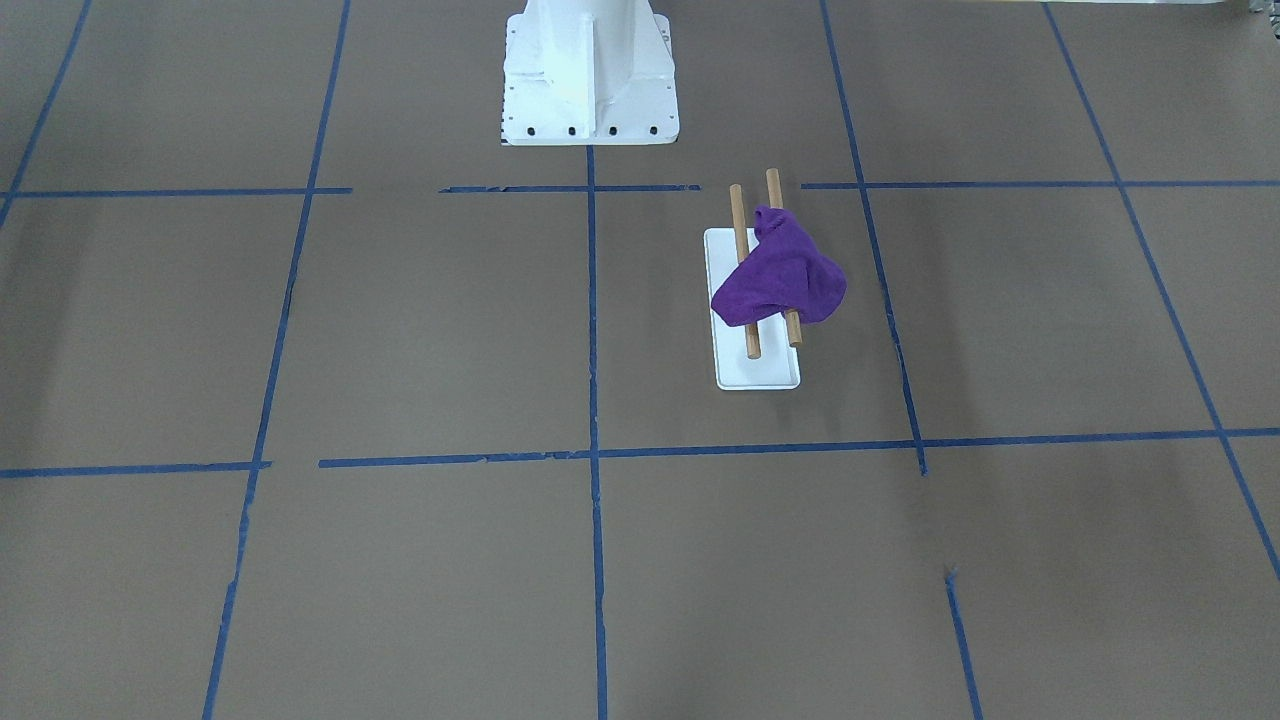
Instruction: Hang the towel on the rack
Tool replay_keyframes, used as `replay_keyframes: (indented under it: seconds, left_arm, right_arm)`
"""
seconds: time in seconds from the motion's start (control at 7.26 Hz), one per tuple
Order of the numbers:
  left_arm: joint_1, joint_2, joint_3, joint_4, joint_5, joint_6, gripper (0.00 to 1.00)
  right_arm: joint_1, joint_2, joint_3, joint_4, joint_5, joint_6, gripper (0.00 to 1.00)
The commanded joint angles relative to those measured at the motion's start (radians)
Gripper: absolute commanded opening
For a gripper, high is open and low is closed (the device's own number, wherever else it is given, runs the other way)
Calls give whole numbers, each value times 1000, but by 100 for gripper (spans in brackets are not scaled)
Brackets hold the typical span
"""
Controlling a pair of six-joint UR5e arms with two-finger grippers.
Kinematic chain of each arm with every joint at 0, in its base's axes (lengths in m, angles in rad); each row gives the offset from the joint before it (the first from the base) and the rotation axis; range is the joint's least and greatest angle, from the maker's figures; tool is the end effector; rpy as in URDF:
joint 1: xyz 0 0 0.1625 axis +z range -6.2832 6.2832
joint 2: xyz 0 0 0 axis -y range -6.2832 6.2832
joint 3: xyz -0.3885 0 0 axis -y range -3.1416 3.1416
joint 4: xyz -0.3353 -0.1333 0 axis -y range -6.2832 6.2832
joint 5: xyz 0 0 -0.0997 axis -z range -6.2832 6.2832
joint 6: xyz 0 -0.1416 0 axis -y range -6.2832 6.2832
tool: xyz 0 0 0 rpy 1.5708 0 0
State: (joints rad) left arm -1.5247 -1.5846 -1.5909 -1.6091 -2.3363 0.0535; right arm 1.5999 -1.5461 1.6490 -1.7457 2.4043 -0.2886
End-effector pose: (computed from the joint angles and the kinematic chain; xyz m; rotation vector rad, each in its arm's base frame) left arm -0.0145 -0.4484 0.6342 0.0715 0.7654 0.1223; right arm 0.0411 -0.4347 0.6186 0.0650 -0.8351 -0.2142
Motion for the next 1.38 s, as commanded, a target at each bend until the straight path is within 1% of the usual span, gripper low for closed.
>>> replay_keyframes:
  seconds: [0.0, 0.28, 0.83, 1.1, 1.24]
  left_arm:
    - [0, 0, -3, 0, 0, 0, 100]
    - [0, 0, -4, 0, 0, 0, 100]
    - [-3, 0, -11, 0, 0, 0, 100]
    - [-3, 0, -11, 0, -2, 0, 100]
    - [-3, 0, -17, 0, -2, 0, 100]
  right_arm:
    - [0, -3, -3, 0, -1, -1, 100]
    - [2, -9, -3, 2, -2, -1, 100]
    - [17, -15, -3, 35, -4, 141, 100]
    - [18, -46, -26, 136, -10, 184, 100]
    - [18, -51, -76, 209, -14, 184, 100]
